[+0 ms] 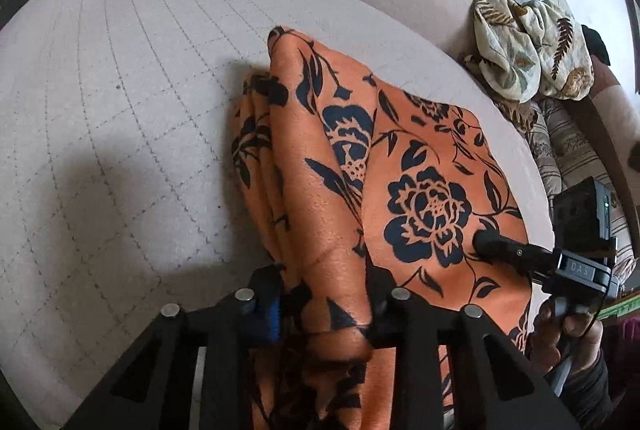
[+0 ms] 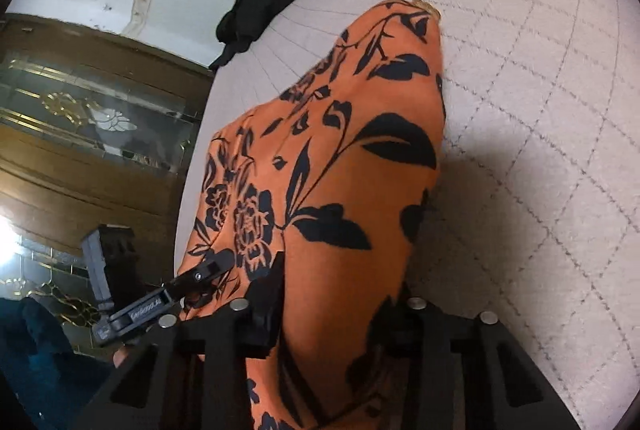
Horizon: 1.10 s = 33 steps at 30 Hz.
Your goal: Fold small clothes
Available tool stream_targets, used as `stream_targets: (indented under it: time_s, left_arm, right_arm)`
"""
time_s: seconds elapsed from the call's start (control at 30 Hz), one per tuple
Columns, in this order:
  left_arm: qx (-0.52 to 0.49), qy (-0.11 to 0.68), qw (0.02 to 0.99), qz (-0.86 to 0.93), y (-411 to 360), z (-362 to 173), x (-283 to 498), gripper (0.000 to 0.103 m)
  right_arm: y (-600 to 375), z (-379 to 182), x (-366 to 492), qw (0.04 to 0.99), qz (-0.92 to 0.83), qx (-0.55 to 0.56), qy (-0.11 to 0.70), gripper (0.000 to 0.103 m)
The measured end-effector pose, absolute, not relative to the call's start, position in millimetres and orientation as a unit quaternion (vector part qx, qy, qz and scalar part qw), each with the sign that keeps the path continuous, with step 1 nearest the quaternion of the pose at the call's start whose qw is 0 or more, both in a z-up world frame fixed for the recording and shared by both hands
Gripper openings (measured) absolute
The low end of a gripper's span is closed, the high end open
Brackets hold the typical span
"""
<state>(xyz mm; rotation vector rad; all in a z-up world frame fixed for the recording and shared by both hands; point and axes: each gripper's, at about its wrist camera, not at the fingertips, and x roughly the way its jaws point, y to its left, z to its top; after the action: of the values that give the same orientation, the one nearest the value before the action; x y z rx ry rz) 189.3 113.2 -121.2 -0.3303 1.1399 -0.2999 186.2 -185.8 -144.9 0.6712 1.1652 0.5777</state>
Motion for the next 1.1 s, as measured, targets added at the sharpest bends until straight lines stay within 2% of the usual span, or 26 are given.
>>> stream_targets:
  time_s: [0.23,0.5,0.6,0.73,0.83,0.87,0.9,0.93,1.1]
  left_arm:
    - [-0.143,0.498,0.840,-0.164,88,-87,190,0.028]
    - [-0.137,0.450,0.858,-0.207,13,-47,242,0.028]
    - [-0.141,0.451,0.855,-0.213,-11,-54,261,0.028]
    - [-0.139,0.471,0.846,-0.208,-35,-84,282,0.031]
    - [-0.133,0.535,0.816,-0.176,-37,-128,295,0.037]
    - [-0.144,0.548,0.805,-0.174,-34,-138,297,0.042]
    - [-0.166,0.546,0.802,-0.179,-26,-141,296,0.054]
    - [-0.172,0.539,0.806,-0.173,-18,-139,292,0.056]
    - [-0.119,0.493,0.843,-0.182,-16,-102,274,0.055]
  right_arm:
    - [-216,-98,180,0.777,0.270,0.282,0.493,0.035]
    - [-299,-43,205,0.817,0.253,0.260,0.448,0.035]
    - [-325,-41,220,0.822,0.244,0.249,0.450,0.035]
    - [-353,-73,239,0.809,0.235,0.262,0.470,0.035]
    - [-360,-117,245,0.795,0.192,0.270,0.508,0.046]
    - [-362,-133,245,0.791,0.165,0.258,0.530,0.055]
    - [-365,-144,242,0.789,0.149,0.251,0.541,0.062]
    - [-371,-146,234,0.794,0.154,0.272,0.522,0.063]
    - [-385,-115,216,0.825,0.130,0.276,0.476,0.065]
